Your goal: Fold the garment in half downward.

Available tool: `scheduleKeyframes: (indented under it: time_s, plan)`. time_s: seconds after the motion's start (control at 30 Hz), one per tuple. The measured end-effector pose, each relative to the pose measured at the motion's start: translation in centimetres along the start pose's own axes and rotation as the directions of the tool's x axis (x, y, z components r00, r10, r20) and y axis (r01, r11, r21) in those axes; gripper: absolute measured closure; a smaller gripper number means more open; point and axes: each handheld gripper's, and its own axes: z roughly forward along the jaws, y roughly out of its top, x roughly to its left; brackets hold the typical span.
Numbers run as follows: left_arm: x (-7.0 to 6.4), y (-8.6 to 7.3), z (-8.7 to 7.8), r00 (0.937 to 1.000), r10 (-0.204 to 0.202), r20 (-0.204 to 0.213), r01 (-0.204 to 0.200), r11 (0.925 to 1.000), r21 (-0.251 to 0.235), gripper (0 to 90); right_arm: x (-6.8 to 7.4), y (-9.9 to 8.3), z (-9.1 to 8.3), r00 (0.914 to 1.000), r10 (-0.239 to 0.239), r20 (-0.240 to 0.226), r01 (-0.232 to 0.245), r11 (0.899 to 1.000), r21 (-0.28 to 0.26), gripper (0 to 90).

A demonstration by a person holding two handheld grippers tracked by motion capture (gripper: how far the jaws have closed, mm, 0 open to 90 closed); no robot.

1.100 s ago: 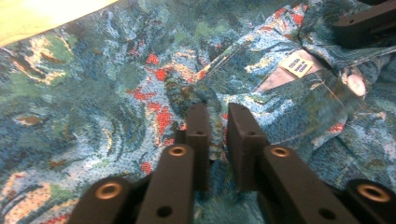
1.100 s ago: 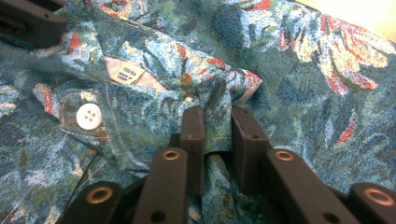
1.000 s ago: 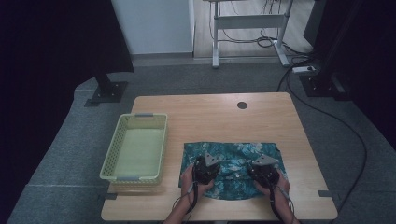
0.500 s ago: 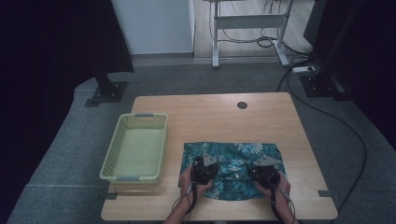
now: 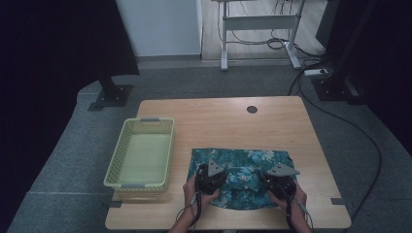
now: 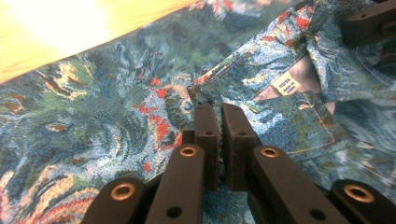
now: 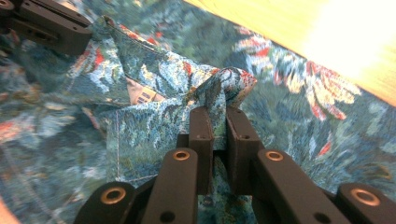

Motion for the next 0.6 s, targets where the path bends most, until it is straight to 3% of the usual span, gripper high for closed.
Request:
scheduleKeyframes:
  time_s: [0.23,0.6]
  plan:
    - [-0.6,-0.4,-1.4,0.9997,0.006,0.024,-0.005,0.9995,-0.031,86.0,0.7,-0.2,-1.8,0.9995,0.013,-0.027,-0.014,1.000,-0.022,81.1]
    - [-2.2,-2.4,-2.8,0.9980,0.013,0.061,-0.012,0.9998,-0.018,85.4,2.4,-2.6,-3.6,0.9968,0.032,-0.073,-0.031,1.000,0.002,81.1]
